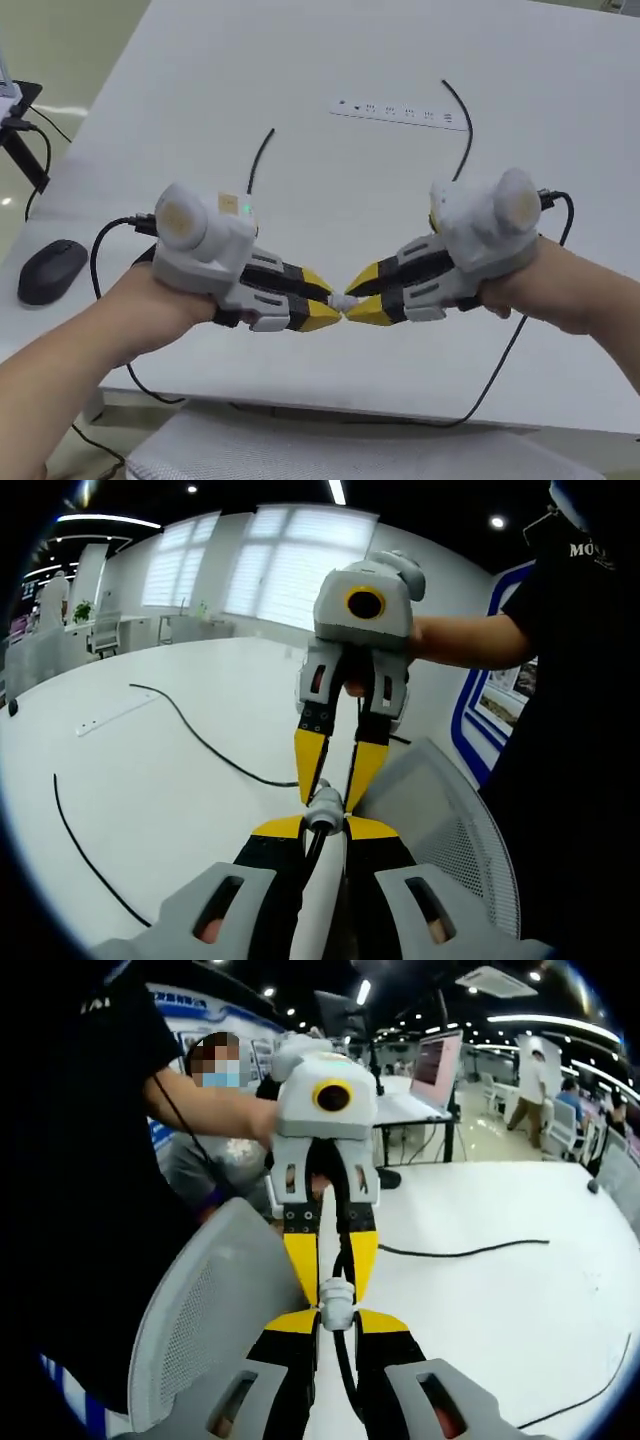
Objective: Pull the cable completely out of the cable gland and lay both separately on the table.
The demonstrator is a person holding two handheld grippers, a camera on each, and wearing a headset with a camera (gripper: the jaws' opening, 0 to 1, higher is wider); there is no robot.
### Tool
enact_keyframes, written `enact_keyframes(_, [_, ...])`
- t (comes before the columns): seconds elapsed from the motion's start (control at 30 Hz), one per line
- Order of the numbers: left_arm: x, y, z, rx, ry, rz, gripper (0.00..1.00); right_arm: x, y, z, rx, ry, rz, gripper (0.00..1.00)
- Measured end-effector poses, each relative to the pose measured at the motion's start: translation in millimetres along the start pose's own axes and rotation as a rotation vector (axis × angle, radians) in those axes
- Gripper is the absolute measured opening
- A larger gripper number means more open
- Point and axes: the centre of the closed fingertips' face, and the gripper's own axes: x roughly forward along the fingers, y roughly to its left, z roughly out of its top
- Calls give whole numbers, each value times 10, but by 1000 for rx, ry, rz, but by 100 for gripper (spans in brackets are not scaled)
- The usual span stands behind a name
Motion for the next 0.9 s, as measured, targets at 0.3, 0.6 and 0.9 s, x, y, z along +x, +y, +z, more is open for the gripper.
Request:
enact_keyframes(0.3, [6,51,13,-47,-19,7,15,4,-88,-34,-185,49,-180,8])
enact_keyframes(0.6, [2,65,0,-84,-31,8,15,43,-103,-45,-273,86,-222,9])
enact_keyframes(0.9, [-34,91,26,-78,-38,1,15,37,-153,-7,-228,89,-256,10])
